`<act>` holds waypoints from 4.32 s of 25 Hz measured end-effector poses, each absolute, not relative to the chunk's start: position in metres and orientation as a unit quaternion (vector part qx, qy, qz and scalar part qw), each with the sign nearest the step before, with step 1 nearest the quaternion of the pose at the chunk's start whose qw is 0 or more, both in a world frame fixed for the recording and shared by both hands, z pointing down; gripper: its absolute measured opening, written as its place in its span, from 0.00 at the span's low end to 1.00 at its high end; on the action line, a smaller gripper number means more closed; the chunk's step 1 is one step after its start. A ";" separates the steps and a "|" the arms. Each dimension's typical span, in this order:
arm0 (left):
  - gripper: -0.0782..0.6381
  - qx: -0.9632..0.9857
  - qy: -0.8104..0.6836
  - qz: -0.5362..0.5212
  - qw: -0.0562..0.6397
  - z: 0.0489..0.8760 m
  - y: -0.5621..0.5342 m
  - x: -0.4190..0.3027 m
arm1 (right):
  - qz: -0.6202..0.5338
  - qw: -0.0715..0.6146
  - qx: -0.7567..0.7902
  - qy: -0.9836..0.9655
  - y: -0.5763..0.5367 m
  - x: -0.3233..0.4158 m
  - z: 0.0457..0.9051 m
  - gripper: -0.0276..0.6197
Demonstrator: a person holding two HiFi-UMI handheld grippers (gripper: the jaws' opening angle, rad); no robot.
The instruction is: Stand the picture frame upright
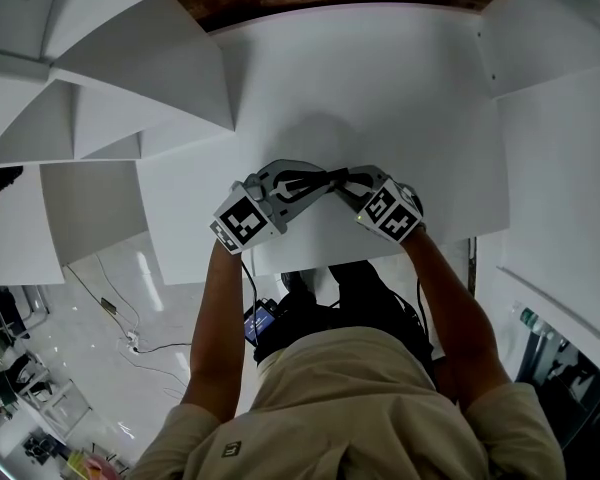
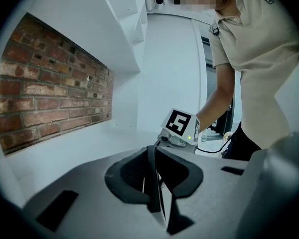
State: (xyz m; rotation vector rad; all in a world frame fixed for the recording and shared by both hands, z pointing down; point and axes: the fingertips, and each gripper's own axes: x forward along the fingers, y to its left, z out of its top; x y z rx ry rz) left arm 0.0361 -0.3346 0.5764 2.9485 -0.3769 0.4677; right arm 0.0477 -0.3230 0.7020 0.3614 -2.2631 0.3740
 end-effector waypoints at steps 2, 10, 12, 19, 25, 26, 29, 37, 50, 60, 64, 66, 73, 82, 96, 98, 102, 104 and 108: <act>0.19 0.977 -0.124 0.163 0.056 0.574 -0.333 0.035 | 0.141 0.394 0.154 -0.895 -0.323 0.050 0.702 0.18; 0.19 0.973 -0.148 0.174 0.042 0.566 -0.327 0.015 | 0.133 0.390 0.182 -0.893 -0.315 0.059 0.702 0.17; 0.19 0.972 -0.147 0.179 0.043 0.568 -0.322 0.014 | 0.124 0.393 0.185 -0.892 -0.314 0.058 0.700 0.17; 0.19 0.971 -0.142 0.184 0.047 0.572 -0.309 0.014 | 0.099 0.405 0.183 -0.891 -0.308 0.059 0.701 0.18; 0.19 0.972 -0.144 0.180 0.048 0.570 -0.307 0.013 | 0.098 0.409 0.182 -0.889 -0.307 0.059 0.701 0.18; 0.19 0.972 -0.145 0.179 0.048 0.569 -0.307 0.013 | 0.098 0.409 0.180 -0.889 -0.306 0.058 0.701 0.18; 0.19 0.972 -0.146 0.176 0.048 0.568 -0.307 0.011 | 0.101 0.412 0.173 -0.889 -0.304 0.058 0.702 0.22; 0.19 0.973 -0.149 0.173 0.046 0.561 -0.305 0.009 | 0.102 0.414 0.175 -0.888 -0.303 0.060 0.699 0.26; 0.19 0.966 -0.195 0.164 0.030 0.519 -0.288 -0.014 | 0.090 0.409 0.222 -0.881 -0.293 0.088 0.655 0.29; 0.18 0.953 -0.272 0.123 0.049 0.445 -0.229 -0.079 | 0.089 0.331 0.326 -0.881 -0.252 0.080 0.545 0.25; 0.18 0.949 -0.286 0.122 0.059 0.424 -0.194 -0.105 | 0.078 0.287 0.353 -0.887 -0.222 0.061 0.491 0.12; 0.17 0.949 -0.286 0.113 0.068 0.414 -0.177 -0.113 | 0.068 0.269 0.363 -0.890 -0.207 0.052 0.466 0.09; 0.14 0.955 -0.277 0.088 0.066 0.371 -0.116 -0.131 | 0.038 0.220 0.380 -0.898 -0.147 0.023 0.389 0.06; 0.12 0.962 -0.262 0.080 0.020 0.318 -0.059 -0.131 | 0.004 0.194 0.409 -0.891 -0.073 0.018 0.314 0.05; 0.12 0.959 -0.266 0.068 -0.070 0.249 0.023 -0.101 | -0.039 0.171 0.376 -0.910 0.019 0.021 0.252 0.05; 0.12 0.957 -0.274 0.074 -0.061 0.250 0.039 -0.096 | -0.042 0.170 0.368 -0.913 0.035 0.024 0.250 0.05; 0.12 0.953 -0.289 0.083 -0.047 0.256 0.069 -0.079 | -0.032 0.173 0.357 -0.918 0.070 0.043 0.256 0.05; 0.12 0.951 -0.295 0.089 -0.036 0.261 0.083 -0.066 | -0.027 0.172 0.356 -0.918 0.089 0.059 0.259 0.05; 0.12 0.950 -0.293 0.100 -0.033 0.267 0.115 -0.035 | -0.019 0.164 0.358 -0.919 0.130 0.091 0.261 0.05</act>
